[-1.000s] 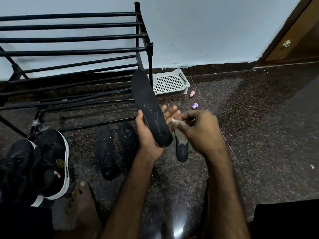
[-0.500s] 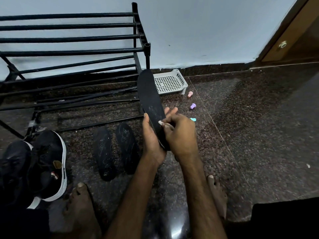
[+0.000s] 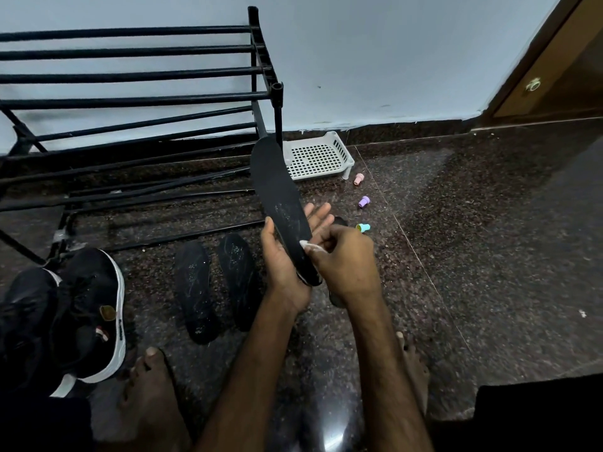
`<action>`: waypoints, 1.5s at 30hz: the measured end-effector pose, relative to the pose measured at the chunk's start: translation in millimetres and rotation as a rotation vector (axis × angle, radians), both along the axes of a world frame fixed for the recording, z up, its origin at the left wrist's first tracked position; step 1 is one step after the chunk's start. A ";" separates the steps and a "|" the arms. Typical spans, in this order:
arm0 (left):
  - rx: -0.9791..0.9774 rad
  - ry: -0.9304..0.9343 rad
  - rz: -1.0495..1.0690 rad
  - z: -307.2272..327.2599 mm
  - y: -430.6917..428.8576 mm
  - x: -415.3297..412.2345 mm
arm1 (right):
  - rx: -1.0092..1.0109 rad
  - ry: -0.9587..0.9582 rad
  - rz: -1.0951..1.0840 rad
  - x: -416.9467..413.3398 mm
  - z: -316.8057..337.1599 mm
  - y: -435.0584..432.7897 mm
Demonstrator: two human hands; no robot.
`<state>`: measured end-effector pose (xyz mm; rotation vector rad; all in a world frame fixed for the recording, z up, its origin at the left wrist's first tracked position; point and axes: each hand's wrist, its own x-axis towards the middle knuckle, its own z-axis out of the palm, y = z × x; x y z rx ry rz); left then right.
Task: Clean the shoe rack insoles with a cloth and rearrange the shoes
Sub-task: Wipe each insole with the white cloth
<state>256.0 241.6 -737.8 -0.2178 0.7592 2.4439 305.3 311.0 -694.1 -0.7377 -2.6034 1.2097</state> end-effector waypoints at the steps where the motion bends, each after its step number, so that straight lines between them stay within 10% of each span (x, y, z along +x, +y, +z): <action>1: -0.022 0.000 -0.004 -0.7 0.3 -0.2 | -0.037 -0.003 0.041 1.5 2.5 -2.4; 45: -0.040 0.145 -0.127 8.5 6.8 15.0 | 0.032 0.006 -0.005 -2.0 10.0 4.1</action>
